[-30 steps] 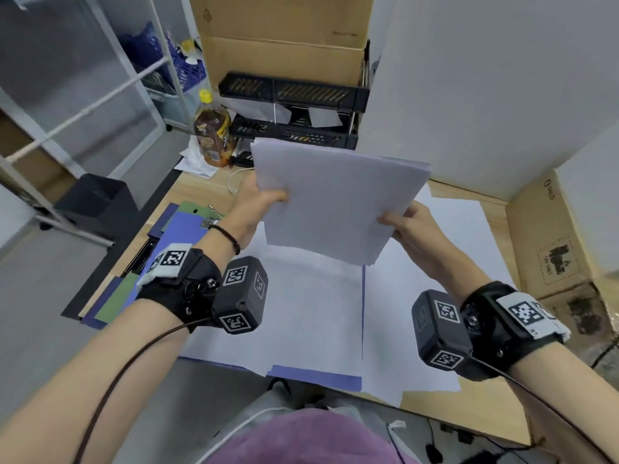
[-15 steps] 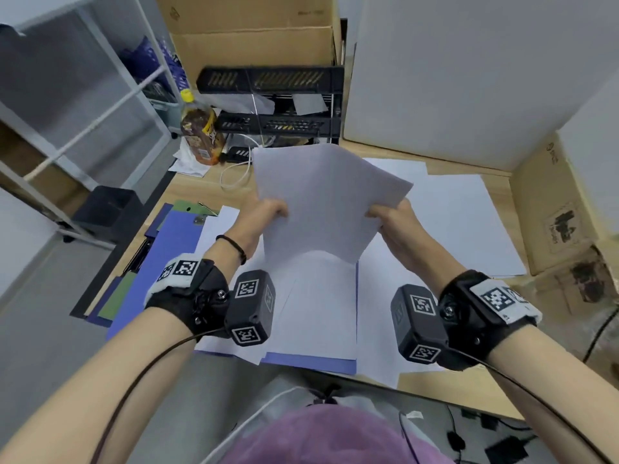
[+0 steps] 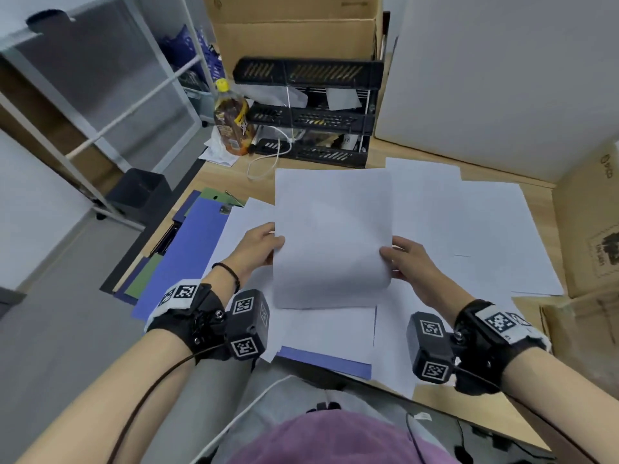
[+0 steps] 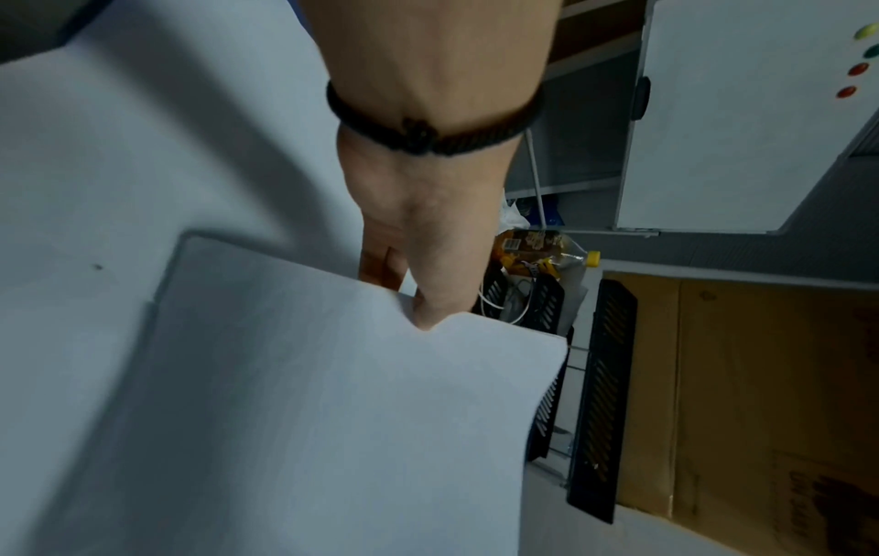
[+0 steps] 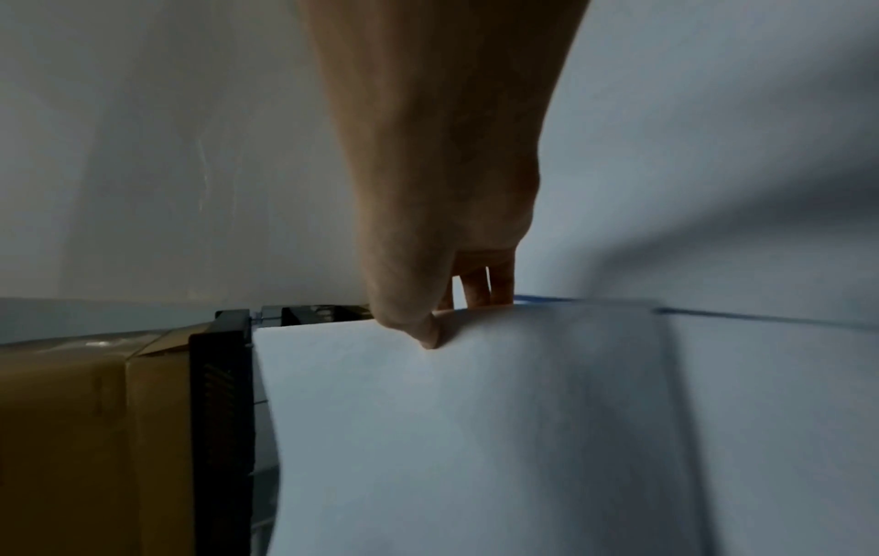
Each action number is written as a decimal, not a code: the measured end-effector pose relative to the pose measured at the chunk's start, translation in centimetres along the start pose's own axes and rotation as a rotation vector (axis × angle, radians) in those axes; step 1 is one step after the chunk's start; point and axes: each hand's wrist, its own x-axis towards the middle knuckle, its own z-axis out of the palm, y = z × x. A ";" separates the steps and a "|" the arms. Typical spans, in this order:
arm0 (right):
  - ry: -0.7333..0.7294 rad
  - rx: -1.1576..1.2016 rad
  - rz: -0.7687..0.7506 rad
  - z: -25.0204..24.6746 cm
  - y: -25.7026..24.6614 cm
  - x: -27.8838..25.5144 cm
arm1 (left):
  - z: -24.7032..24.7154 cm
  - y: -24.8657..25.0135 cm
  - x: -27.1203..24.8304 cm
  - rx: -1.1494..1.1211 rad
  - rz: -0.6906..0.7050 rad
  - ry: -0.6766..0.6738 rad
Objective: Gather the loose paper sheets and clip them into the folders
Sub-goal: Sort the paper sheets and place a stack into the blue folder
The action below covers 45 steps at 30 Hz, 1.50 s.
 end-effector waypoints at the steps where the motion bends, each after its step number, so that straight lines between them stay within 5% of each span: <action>1: 0.003 0.002 -0.012 0.5 -0.9 0.5 | -0.4 0.3 0.2 -0.027 0.025 0.046; 7: -0.043 0.013 -0.015 5.3 -4.2 3.2 | -5.1 1.2 2.2 -0.014 0.075 0.206; 12: -0.105 -0.053 0.186 9.8 -1.6 4.4 | -9.9 -2.2 3.8 0.107 -0.056 0.209; 16: -0.048 -0.025 0.410 12.5 1.3 4.4 | -12.6 -6.1 5.4 0.190 -0.168 0.227; 21: 0.035 0.002 0.506 15.2 1.9 5.3 | -13.7 -8.1 7.6 0.188 -0.212 0.149; 33: 0.257 0.091 0.574 19.2 4.2 7.0 | -12.7 -7.8 9.4 0.080 -0.214 -0.037; 41: -0.041 0.084 0.440 16.6 3.2 4.9 | -8.2 -6.3 6.8 0.106 -0.190 -0.059; 45: -0.008 0.072 0.331 11.6 2.1 3.2 | -4.1 -4.0 5.1 0.026 -0.137 -0.005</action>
